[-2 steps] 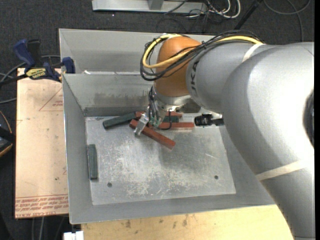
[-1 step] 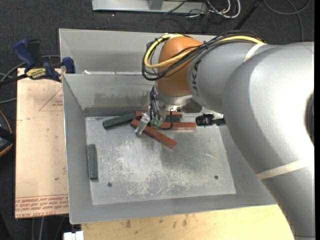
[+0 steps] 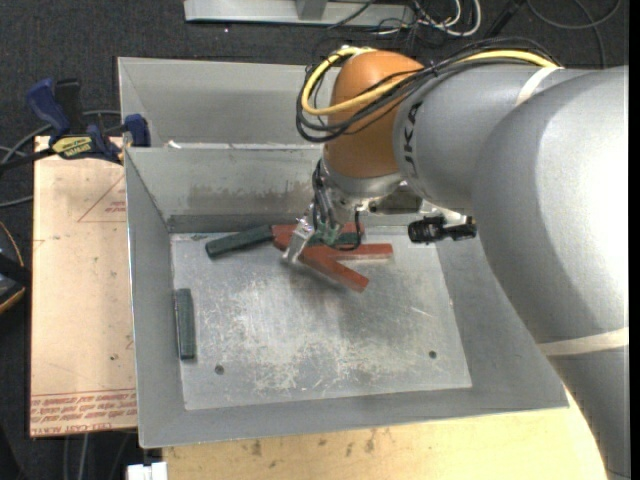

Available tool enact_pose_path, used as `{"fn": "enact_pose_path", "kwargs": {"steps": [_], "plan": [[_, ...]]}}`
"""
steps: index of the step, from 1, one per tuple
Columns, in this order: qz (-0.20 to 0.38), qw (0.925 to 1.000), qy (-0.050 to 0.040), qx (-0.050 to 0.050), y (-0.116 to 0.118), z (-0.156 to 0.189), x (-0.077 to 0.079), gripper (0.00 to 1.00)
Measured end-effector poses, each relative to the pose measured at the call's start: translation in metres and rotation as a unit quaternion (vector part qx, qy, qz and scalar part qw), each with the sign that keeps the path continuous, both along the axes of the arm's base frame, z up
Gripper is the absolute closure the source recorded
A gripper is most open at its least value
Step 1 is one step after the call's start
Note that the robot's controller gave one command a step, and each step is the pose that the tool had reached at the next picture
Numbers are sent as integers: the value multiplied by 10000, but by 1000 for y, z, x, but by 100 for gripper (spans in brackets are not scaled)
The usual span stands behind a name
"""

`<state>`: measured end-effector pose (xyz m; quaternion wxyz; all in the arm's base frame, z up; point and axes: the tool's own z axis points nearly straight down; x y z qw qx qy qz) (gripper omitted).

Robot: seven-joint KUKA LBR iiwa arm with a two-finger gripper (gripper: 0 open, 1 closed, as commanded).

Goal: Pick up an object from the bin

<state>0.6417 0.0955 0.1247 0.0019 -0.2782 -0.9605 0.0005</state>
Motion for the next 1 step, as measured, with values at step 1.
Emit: {"fn": "enact_pose_path", "kwargs": {"steps": [1], "plan": [[-86, 9999, -102, 25, -10, 47, 6, 100]]}}
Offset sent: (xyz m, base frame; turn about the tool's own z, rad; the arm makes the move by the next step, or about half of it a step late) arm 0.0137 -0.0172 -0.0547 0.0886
